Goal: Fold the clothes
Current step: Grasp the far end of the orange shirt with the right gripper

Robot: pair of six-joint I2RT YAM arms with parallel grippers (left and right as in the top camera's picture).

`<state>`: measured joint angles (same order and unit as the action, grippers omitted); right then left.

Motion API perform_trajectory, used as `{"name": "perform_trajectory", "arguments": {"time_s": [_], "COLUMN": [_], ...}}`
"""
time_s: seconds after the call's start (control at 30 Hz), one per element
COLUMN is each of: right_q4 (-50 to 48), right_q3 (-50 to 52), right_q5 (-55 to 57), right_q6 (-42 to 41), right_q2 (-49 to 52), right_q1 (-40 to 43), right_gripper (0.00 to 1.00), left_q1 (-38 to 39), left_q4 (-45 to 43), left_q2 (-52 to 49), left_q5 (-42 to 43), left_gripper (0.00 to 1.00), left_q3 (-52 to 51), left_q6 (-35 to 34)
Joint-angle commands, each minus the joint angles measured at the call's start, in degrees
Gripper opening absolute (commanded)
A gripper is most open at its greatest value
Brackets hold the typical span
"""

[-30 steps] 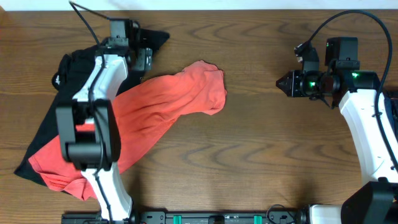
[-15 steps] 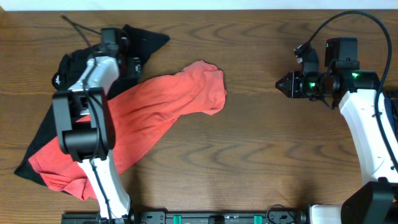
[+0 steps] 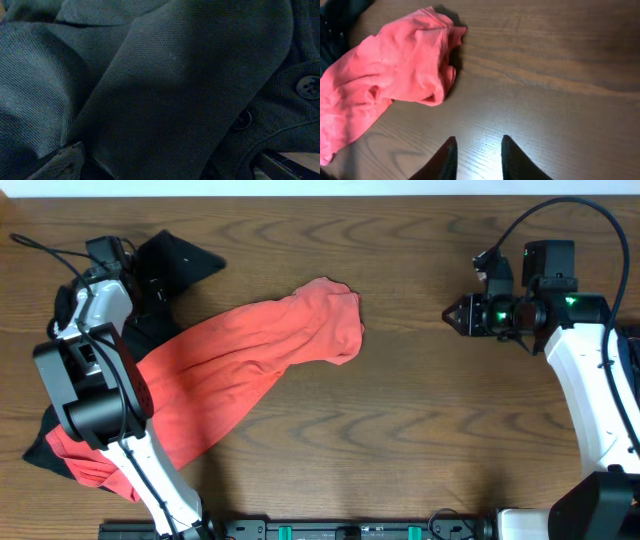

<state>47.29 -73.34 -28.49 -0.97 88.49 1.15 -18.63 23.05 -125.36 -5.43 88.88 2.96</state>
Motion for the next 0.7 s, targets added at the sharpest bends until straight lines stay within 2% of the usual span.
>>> {"name": "perform_trajectory", "arguments": {"time_s": [0.0,0.07,0.2,0.37,0.47,0.6,0.67], "right_q4": [-1.81,-3.85,-9.4,-16.72,-19.98,-23.52,-25.7], "right_q3": [-0.81,-0.81,-0.81,-0.81,-0.81,-0.81,-0.81], "right_q5": [-0.28,-0.26,4.09,11.19,13.14,12.52,9.4], "right_q6": [0.7,0.63,0.59,-2.14,-4.94,-8.52,-8.63], "right_q2": [-0.09,-0.09,0.7,6.51,11.67,18.82,22.1], "right_q1": [-1.86,-3.58,-10.27,-18.84,-21.24,-21.92,-21.92], "right_gripper": [0.33,0.38,0.59,0.71,0.73,0.7,0.63], "left_q1": [0.7,1.05,1.07,1.09,1.09,1.09,1.09], "left_q4": [1.44,4.09,12.02,19.96,24.11,30.64,34.29], "left_q2": [4.46,7.58,15.5,26.49,31.69,36.57,37.68], "left_q5": [-1.25,-1.25,-1.18,1.2,2.47,3.37,3.54], "left_gripper": [0.98,0.98,0.98,0.98,0.98,0.98,0.98], "left_q3": [4.5,6.86,10.43,10.54,10.54,10.51,10.51], "left_q6": [-0.04,-0.11,-5.03,-7.41,-8.26,-9.31,-9.33]}}
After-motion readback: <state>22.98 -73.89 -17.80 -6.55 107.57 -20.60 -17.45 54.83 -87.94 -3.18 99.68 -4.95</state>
